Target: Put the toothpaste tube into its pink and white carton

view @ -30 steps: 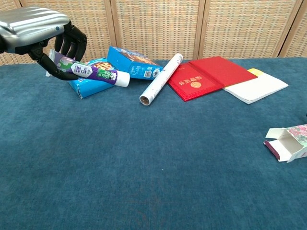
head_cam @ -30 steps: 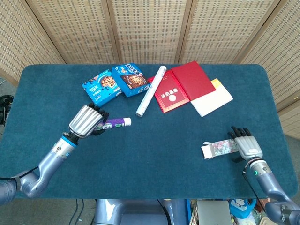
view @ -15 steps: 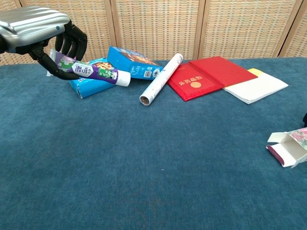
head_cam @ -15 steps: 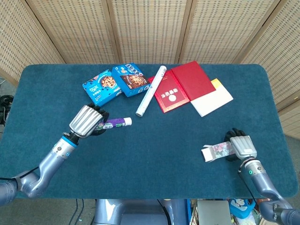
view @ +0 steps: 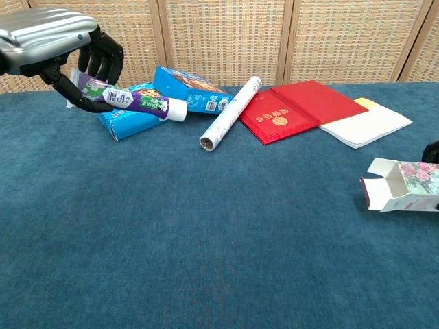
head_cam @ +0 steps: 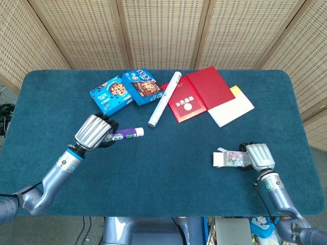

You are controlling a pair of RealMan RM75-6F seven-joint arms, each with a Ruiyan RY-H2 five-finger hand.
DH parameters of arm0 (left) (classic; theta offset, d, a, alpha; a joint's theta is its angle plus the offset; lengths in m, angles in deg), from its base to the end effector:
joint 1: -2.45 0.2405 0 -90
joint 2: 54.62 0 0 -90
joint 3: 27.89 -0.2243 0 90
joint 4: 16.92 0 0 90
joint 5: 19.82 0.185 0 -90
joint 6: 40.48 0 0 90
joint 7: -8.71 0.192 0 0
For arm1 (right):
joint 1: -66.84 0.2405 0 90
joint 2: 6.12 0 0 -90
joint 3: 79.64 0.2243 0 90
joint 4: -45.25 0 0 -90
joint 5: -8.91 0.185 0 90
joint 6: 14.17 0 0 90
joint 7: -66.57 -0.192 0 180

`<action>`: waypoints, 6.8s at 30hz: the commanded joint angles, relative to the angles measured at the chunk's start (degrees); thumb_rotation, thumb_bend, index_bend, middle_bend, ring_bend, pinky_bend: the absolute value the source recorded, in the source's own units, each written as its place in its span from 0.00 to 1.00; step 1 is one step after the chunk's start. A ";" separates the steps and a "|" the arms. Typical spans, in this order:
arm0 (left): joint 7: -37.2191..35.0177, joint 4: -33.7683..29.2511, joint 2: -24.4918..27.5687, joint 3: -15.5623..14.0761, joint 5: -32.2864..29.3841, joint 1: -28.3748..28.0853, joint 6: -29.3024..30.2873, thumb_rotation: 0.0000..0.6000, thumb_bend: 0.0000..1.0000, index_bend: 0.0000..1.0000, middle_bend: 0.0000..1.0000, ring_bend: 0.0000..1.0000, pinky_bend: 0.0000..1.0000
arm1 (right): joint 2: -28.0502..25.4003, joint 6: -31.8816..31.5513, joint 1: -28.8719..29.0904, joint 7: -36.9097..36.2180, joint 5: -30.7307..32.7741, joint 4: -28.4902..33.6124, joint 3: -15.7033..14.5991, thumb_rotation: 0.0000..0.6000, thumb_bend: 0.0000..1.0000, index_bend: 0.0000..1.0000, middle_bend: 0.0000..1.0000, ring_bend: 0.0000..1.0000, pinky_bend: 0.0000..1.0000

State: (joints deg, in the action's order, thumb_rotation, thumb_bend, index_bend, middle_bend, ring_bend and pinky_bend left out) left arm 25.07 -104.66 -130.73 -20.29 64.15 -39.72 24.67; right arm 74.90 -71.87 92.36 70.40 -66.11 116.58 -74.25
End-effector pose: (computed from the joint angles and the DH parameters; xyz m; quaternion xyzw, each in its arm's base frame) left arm -0.0859 0.3568 0.0687 -0.7721 -0.1808 -0.4283 0.4332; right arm -0.2739 -0.3307 0.0559 0.6929 -0.4087 0.2913 0.5177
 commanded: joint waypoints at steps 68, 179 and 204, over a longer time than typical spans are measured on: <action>-1.28 -7.34 -10.14 2.41 -2.82 -5.00 -4.26 1.00 0.28 0.90 0.65 0.54 0.51 | -4.21 -1.72 11.28 20.08 19.55 34.04 5.42 1.00 0.12 0.59 0.52 0.41 0.53; -2.47 -7.63 -13.88 7.24 -1.31 -5.63 1.68 1.00 0.28 0.35 0.01 0.03 0.09 | -10.05 5.40 9.02 -22.22 11.81 36.60 10.11 1.00 0.12 0.59 0.52 0.42 0.53; -5.49 -15.87 0.94 4.75 3.37 1.54 7.64 1.00 0.28 0.35 0.01 0.03 0.09 | -11.21 -0.60 0.47 -37.77 -2.13 22.22 6.02 1.00 0.12 0.59 0.52 0.42 0.53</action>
State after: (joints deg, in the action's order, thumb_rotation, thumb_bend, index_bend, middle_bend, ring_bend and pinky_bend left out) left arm 19.73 -120.43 -130.59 -14.83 67.33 -38.93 31.97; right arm 64.56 -70.99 93.82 29.71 -65.67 140.50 -66.47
